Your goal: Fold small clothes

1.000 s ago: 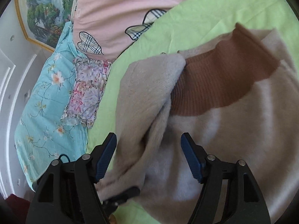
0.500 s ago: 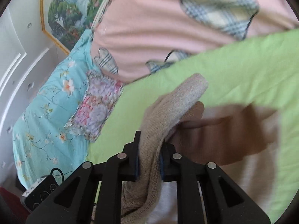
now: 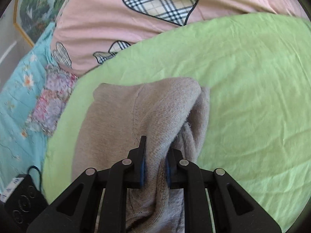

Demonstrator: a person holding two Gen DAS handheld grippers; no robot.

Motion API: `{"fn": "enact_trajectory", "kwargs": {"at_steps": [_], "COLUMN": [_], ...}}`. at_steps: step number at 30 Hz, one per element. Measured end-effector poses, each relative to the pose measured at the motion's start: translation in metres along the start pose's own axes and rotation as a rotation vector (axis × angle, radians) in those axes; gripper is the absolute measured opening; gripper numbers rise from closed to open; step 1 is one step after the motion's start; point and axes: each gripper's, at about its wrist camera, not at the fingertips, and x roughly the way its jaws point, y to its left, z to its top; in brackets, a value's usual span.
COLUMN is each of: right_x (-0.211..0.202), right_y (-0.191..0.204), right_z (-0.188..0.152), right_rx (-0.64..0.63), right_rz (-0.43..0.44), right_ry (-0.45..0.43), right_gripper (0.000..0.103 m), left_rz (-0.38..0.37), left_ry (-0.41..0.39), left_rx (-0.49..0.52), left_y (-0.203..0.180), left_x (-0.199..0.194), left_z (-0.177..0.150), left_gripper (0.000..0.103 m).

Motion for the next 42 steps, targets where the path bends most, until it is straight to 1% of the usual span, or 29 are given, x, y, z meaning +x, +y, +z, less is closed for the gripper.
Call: {"fn": "enact_trajectory", "kwargs": {"at_steps": [2,4,5,8,9,10,11,12,13,14,15,17,19,20,22,23,26,27,31,32,34,35,36,37,38,39,40,42], "right_x": [0.006,0.005,0.004,-0.001,-0.005,-0.013,-0.021,-0.029,-0.037,-0.043,-0.048,-0.053,-0.052,-0.05,-0.042,-0.039,-0.03,-0.026,-0.01,-0.007,-0.004,-0.002,0.0,0.002,0.002,-0.001,-0.005,-0.015], "right_y": [-0.002,-0.008,-0.008,-0.009,-0.01,-0.012,-0.014,-0.014,-0.015,-0.016,-0.017,-0.021,-0.023,-0.023,-0.022,-0.021,-0.023,-0.023,-0.028,-0.028,-0.029,-0.029,-0.027,-0.025,-0.022,-0.016,-0.006,0.011], "right_z": [-0.001,-0.006,-0.007,-0.01,-0.011,-0.014,-0.017,-0.019,-0.023,-0.026,-0.03,-0.037,-0.043,-0.045,-0.048,-0.049,-0.048,-0.047,-0.047,-0.047,-0.047,-0.046,-0.046,-0.046,-0.047,-0.047,-0.049,-0.053], "right_rx": [-0.005,0.01,0.017,0.032,0.048,0.071,0.083,0.088,0.093,0.097,0.101,0.119,0.131,0.131,0.127,0.127,0.14,0.147,0.173,0.177,0.186,0.188,0.187,0.203,0.22,0.206,0.186,0.18], "right_rz": [-0.006,0.008,0.014,0.01,0.002,0.001,0.004,0.001,-0.011,-0.014,-0.007,0.017,0.03,0.033,0.033,0.036,0.063,0.072,0.083,0.084,0.103,0.105,0.109,0.154,0.16,0.138,0.122,0.143], "right_ry": [-0.001,-0.012,-0.018,-0.019,-0.016,-0.022,-0.038,-0.056,-0.076,-0.087,-0.091,-0.076,-0.05,-0.038,-0.009,0.0,0.014,0.019,0.055,0.061,0.065,0.073,0.081,0.098,0.093,0.084,0.069,0.041], "right_gripper": [0.017,0.017,0.017,0.021,0.027,0.038,0.044,0.06,0.074,0.077,0.079,0.079,0.079,0.079,0.079,0.079,0.079,0.079,0.079,0.079,0.079,0.078,0.061,0.042,0.042,0.039,0.037,0.034], "left_rz": [0.006,-0.008,-0.022,-0.049,-0.048,-0.039,-0.028,-0.022,-0.013,-0.001,0.013,0.058,0.068,0.067,0.03,-0.001,-0.038,-0.043,-0.087,-0.108,-0.117,-0.111,-0.106,-0.099,-0.104,-0.107,-0.108,-0.096], "left_ry": [0.013,0.014,0.021,0.048,0.047,0.044,0.032,0.022,0.009,-0.003,-0.015,-0.045,-0.054,-0.043,-0.008,0.012,0.047,0.058,0.105,0.097,0.074,0.067,0.066,0.058,0.052,0.048,0.042,0.011], "left_rx": [-0.014,-0.029,-0.028,0.004,0.017,0.024,0.03,0.029,0.024,0.011,-0.005,-0.061,-0.118,-0.16,-0.228,-0.268,-0.317,-0.327,-0.372,-0.375,-0.358,-0.338,-0.332,-0.325,-0.321,-0.317,-0.313,-0.291], "left_y": [0.002,0.002,0.001,-0.002,-0.002,0.0,0.004,0.006,0.013,0.021,0.029,0.052,0.075,0.088,0.11,0.122,0.14,0.142,0.158,0.161,0.163,0.162,0.165,0.165,0.164,0.163,0.163,0.158], "left_x": [0.003,-0.001,-0.005,-0.025,-0.035,-0.045,-0.061,-0.071,-0.083,-0.096,-0.105,-0.123,-0.131,-0.13,-0.118,-0.111,-0.088,-0.087,-0.054,-0.049,-0.048,-0.047,-0.043,-0.045,-0.049,-0.056,-0.064,-0.089], "left_z": [-0.003,-0.009,-0.011,-0.019,-0.023,-0.026,-0.031,-0.035,-0.039,-0.041,-0.042,-0.041,-0.037,-0.034,-0.023,-0.019,-0.005,-0.007,-0.001,0.0,-0.001,0.0,0.001,0.001,0.0,-0.002,-0.003,-0.006], "left_gripper": [0.011,0.018,0.025,0.037,0.045,0.05,0.058,0.059,0.06,0.064,0.072,0.081,0.081,0.081,0.081,0.081,0.081,0.081,0.083,0.081,0.073,0.065,0.059,0.056,0.051,0.047,0.046,0.046]}}
